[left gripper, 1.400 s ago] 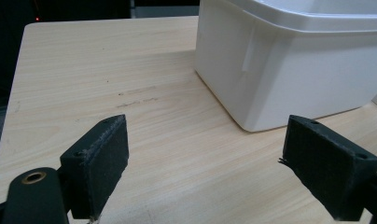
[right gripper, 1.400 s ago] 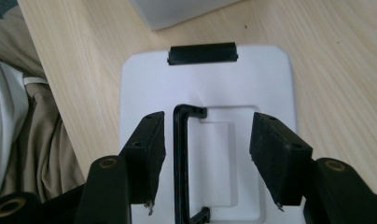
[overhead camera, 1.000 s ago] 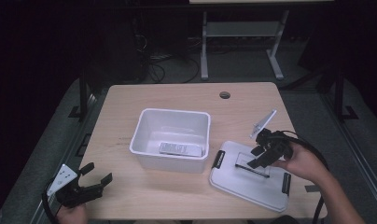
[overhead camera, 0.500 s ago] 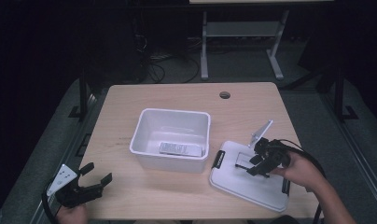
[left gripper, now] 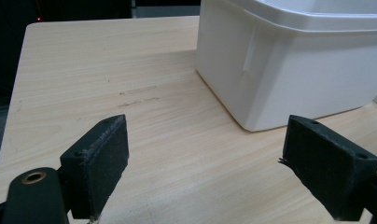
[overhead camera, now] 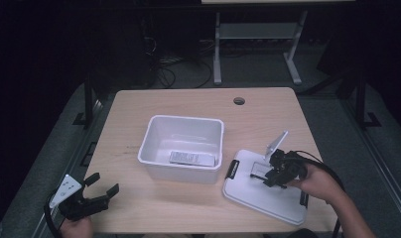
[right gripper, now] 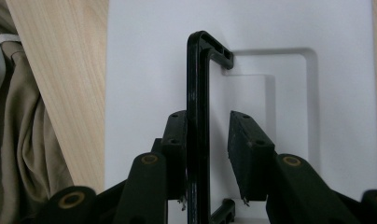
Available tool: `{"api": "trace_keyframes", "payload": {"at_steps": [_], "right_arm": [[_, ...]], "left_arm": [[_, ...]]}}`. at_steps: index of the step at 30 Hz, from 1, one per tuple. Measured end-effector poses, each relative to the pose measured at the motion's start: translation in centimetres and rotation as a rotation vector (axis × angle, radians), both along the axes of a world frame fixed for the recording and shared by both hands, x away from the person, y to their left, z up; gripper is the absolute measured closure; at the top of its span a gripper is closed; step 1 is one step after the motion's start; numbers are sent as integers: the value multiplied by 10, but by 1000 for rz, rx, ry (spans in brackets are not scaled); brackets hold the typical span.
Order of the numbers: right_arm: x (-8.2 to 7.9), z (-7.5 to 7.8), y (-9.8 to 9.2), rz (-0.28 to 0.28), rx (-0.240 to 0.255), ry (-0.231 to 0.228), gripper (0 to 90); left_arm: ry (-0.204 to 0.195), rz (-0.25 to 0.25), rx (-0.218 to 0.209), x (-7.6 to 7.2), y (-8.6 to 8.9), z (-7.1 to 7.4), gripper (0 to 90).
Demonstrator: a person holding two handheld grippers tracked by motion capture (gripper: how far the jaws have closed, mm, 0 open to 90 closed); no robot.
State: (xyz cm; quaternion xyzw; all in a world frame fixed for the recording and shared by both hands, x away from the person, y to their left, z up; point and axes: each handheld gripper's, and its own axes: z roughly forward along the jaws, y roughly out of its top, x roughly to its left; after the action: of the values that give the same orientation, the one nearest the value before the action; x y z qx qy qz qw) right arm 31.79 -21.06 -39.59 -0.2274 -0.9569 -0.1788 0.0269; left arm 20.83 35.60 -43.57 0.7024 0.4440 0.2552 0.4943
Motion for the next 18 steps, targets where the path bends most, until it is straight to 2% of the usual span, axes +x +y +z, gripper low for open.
{"api": "trace_keyframes", "payload": {"at_steps": [8,18], "right_arm": [[2,6,0,-2,-18,-18,734],[6,3,-4,-16,-28,-26,795]], "left_arm": [[-1,1,0,0,0,0,135],[1,1,0,0,0,0,135]]}}
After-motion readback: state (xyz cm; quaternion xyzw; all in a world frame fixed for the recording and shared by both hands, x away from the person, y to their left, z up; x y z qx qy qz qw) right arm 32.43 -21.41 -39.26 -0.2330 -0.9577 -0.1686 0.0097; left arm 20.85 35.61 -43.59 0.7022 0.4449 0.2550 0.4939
